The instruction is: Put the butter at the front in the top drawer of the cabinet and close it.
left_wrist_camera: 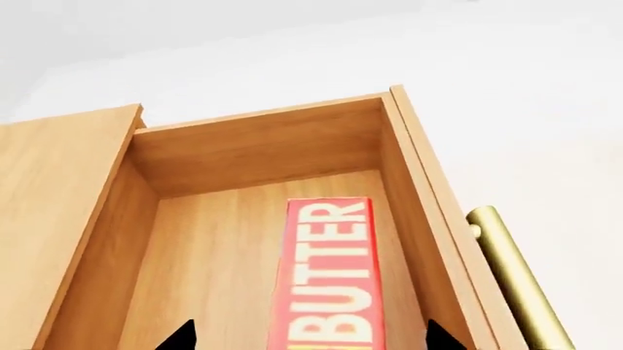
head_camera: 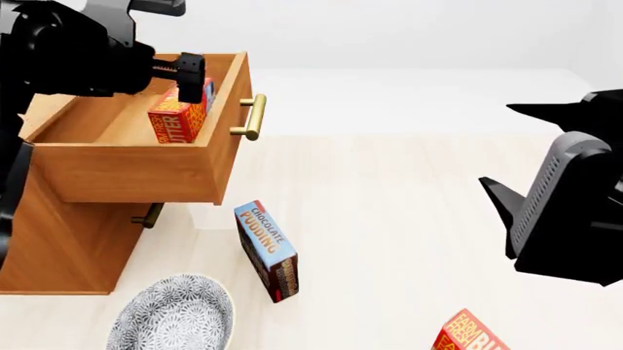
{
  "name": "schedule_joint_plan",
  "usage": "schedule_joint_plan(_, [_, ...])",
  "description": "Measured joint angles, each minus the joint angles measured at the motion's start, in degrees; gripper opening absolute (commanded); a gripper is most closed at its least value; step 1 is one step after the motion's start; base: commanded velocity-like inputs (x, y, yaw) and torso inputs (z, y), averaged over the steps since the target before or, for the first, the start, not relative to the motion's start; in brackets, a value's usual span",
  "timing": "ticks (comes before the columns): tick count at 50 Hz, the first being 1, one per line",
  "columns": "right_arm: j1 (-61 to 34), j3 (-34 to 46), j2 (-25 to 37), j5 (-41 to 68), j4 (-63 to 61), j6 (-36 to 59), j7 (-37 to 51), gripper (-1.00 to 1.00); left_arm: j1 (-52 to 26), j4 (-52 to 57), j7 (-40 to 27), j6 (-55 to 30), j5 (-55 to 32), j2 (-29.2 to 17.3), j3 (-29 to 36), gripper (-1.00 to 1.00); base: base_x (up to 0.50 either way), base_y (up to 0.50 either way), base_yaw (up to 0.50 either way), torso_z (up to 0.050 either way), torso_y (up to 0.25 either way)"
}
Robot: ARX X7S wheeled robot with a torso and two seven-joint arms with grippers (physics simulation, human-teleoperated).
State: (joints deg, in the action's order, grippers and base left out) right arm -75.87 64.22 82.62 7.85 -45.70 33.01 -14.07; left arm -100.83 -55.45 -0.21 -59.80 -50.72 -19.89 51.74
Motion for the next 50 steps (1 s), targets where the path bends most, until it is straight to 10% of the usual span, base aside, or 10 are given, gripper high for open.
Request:
schedule_joint_plan(29, [0.3, -1.4, -1.1, 2.6, -0.6, 1.8, 2.9, 1.00, 1.6, 30.2, -9.4, -3.2, -11.1, -6.8, -9.2, 1.00, 0.00, 0.00, 0.00, 0.000, 0.000])
schedule_joint_plan(50, [1.2, -2.6, 1.4, 7.2, -1.0, 5.1, 7.7, 1.00, 11.3, 49.0, -17.8, -6.4, -21.2, -3.4, -11.1, 1.00, 0.00, 0.00, 0.00, 0.000, 0.000])
